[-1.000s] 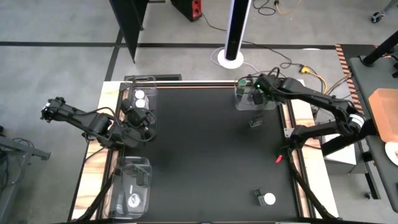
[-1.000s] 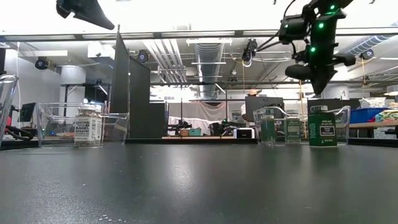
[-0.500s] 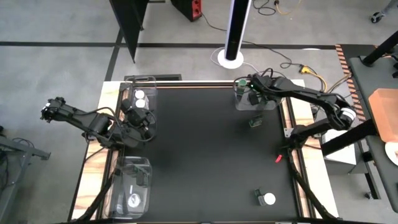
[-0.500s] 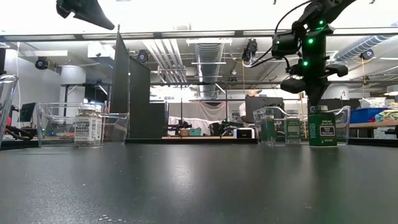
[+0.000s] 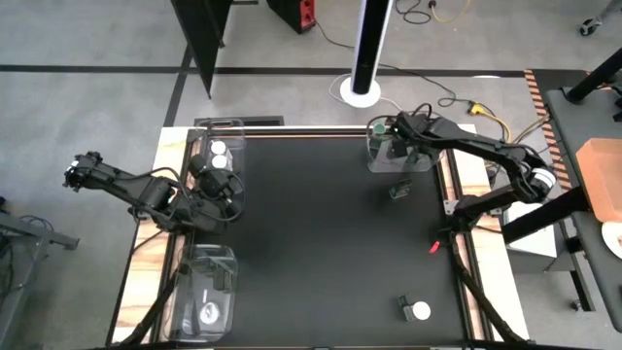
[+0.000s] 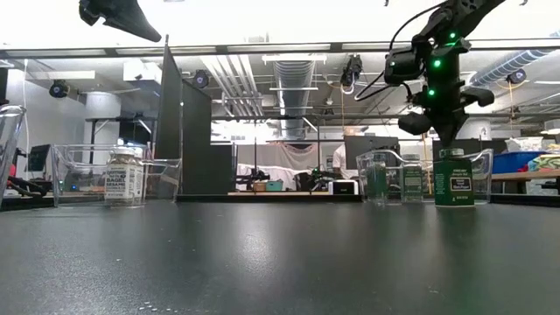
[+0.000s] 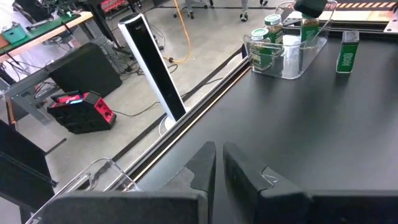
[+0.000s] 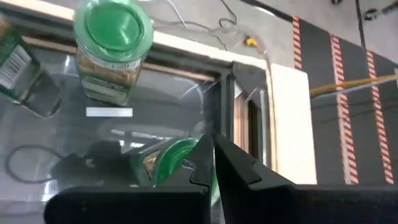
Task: Sort spices by type
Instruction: Put the green seasoning bottle into the top right transparent bin
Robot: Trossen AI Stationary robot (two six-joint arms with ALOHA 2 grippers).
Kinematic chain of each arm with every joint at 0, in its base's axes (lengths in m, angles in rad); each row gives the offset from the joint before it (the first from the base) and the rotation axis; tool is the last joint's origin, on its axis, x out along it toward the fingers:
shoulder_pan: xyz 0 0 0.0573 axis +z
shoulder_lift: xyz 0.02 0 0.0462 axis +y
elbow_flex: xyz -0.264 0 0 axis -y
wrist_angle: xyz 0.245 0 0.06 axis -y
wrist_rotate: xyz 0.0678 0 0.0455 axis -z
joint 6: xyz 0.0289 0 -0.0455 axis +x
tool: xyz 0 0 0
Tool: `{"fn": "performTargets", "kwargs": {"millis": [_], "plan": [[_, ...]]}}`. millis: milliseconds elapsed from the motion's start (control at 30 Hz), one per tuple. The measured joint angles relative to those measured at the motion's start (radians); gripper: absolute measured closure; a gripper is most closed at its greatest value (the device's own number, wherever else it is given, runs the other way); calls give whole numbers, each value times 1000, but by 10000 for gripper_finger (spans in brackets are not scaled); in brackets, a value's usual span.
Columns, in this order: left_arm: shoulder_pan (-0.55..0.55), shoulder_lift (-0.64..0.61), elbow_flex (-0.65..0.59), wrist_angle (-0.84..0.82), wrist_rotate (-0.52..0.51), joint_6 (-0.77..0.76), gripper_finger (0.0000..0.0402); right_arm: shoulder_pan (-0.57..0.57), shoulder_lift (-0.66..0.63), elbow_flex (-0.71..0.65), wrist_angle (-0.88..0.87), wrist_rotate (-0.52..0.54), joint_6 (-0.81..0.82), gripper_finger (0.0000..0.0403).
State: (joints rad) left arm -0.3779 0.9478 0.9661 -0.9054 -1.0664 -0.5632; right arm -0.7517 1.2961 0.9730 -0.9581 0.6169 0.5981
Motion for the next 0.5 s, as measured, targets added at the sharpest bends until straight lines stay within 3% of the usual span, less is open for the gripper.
{"fn": "performTargets", "kwargs": {"millis": [100, 267, 500], "plan": [[0, 0, 0, 0, 0, 0, 386, 6, -25, 6, 1, 23, -31, 394], [0, 0, 0, 0, 1, 0, 386, 6, -59, 19, -19, -143, -48, 394], [0, 0, 0, 0, -7, -2, 386, 5, -37, 13, -31, -101, -49, 394]]}}
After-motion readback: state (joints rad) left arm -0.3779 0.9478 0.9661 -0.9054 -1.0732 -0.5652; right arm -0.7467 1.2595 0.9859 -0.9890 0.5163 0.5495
